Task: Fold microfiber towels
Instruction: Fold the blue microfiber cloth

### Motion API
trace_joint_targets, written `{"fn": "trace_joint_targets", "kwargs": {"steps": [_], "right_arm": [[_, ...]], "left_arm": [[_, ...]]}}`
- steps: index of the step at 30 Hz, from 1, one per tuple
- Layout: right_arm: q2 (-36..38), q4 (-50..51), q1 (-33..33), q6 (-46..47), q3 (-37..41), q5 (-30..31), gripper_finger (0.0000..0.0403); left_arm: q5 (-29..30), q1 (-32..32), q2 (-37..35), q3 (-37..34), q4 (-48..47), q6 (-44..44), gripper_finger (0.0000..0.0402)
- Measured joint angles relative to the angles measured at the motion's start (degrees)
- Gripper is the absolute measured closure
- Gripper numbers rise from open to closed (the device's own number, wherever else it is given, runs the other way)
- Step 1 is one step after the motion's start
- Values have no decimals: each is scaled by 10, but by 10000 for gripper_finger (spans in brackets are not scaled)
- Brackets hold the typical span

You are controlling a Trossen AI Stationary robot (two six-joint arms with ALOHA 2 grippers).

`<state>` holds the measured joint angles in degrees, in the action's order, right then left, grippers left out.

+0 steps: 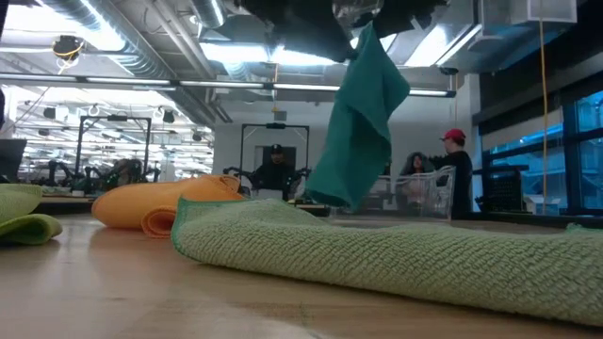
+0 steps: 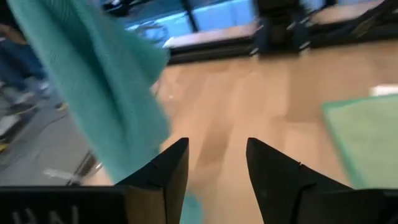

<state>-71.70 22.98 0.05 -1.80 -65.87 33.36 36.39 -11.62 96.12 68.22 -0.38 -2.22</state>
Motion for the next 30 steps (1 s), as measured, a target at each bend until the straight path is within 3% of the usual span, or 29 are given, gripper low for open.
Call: {"fn": "trace_joint_targets", "kwargs": {"steps": [7,12,21,25,27,30], "right_arm": [[0,-1,0,0,0,0,401],[0,-1,0,-2,0,0,401],[0,5,0,-4,0,0,401],[0,14,0,-4,0,0,401],[0,13,0,-4,0,0,401],[0,13,0,-4,0,0,401]], "left_arm": [[56,2,45,0,80,2,249],[54,1,79,0,176,1,249],[137,-2,97,0,185,-2,249],[180,-12,97,0,219,-58,249],[178,-13,96,0,235,-76,249],[115,3,97,0,227,-52,249]]}}
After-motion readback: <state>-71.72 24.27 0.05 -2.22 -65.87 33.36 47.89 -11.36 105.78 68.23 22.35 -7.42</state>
